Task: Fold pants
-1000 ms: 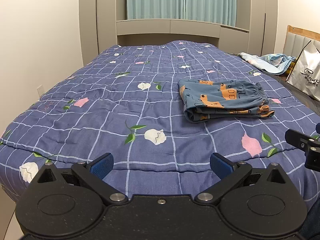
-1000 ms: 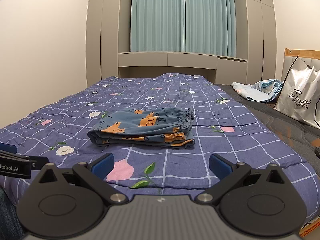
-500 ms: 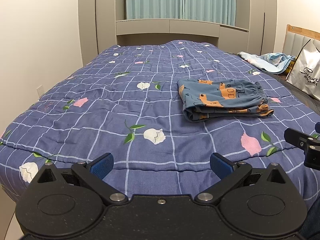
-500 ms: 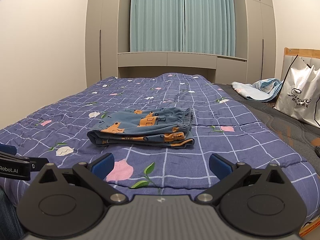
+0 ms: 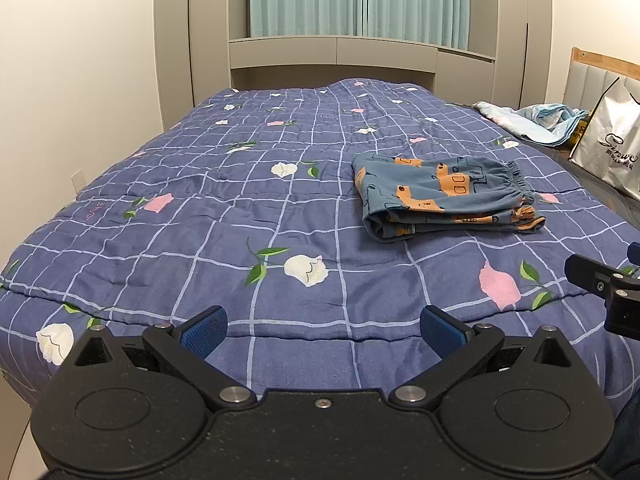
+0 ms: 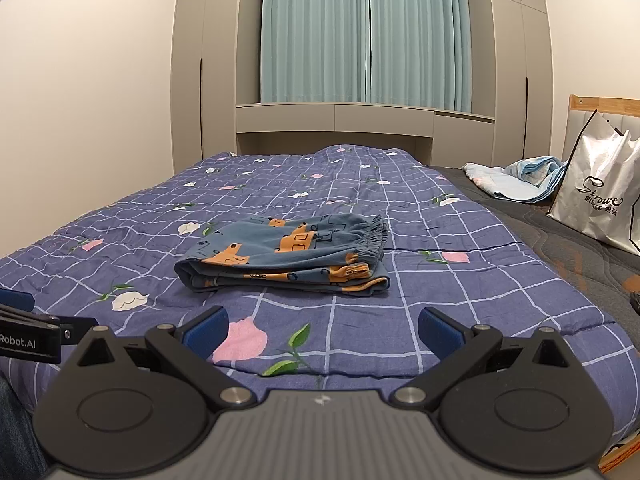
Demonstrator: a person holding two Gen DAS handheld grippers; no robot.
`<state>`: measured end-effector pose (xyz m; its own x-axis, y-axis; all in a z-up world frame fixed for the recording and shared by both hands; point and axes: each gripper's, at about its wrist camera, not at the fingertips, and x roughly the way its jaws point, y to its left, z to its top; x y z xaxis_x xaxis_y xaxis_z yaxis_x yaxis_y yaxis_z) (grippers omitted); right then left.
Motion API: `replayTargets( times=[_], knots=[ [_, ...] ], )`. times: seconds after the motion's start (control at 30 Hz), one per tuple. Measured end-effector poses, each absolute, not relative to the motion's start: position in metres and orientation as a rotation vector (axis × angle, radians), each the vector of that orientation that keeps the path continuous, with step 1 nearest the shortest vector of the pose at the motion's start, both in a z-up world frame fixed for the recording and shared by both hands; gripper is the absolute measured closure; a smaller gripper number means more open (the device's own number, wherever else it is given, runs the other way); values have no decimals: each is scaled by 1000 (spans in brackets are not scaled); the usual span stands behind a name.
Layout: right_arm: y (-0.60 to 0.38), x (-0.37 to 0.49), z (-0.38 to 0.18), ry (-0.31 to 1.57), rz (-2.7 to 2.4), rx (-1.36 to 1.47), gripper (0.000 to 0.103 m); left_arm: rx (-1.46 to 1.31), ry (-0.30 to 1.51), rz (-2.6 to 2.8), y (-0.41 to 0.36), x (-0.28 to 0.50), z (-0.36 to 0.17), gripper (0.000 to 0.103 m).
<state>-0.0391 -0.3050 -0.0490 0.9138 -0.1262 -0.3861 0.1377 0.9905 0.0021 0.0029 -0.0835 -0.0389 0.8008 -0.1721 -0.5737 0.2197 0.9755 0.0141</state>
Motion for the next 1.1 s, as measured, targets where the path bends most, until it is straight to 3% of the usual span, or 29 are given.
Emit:
replayTargets(
  times=[1.1],
  knots=[
    [-304, -38, -49, 396, -133, 28, 0, 81, 627, -209, -85, 3, -39, 1]
  ],
)
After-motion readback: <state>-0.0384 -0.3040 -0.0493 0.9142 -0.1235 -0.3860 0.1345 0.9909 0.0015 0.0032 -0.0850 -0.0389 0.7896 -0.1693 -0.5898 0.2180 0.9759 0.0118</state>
